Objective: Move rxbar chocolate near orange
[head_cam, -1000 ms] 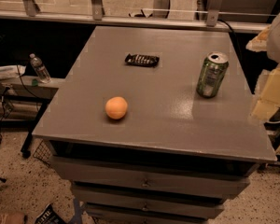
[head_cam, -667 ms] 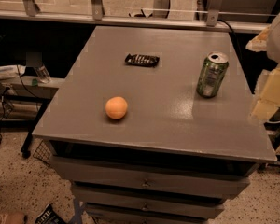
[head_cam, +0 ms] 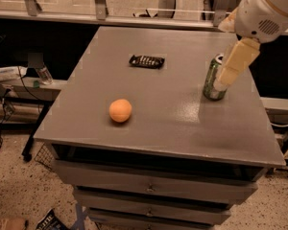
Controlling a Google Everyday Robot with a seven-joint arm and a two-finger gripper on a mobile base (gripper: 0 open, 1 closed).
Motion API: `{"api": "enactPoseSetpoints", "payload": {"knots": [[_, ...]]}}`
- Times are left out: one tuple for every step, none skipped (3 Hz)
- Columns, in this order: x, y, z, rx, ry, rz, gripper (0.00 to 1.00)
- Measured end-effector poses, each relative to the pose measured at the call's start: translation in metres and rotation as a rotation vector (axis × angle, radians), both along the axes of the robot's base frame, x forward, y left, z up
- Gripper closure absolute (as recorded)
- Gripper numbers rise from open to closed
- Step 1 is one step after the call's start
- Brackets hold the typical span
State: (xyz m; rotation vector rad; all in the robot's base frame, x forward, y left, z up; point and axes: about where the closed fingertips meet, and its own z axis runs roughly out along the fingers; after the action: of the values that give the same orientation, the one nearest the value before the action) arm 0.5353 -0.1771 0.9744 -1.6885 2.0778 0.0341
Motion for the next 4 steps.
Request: {"api": "enactPoseSetpoints", "payload": {"knots": [[0.050, 0.027, 0.005, 0.118, -0.060, 0.014, 0.00], [0.095, 0.064, 0.002, 0.188, -0.110, -0.028, 0.00], [0.098, 0.066, 0.004, 0.200, -0.116, -0.041, 0.00], [0.101, 0.074, -0.005, 0.185, -0.081, -0.048, 0.00]]}}
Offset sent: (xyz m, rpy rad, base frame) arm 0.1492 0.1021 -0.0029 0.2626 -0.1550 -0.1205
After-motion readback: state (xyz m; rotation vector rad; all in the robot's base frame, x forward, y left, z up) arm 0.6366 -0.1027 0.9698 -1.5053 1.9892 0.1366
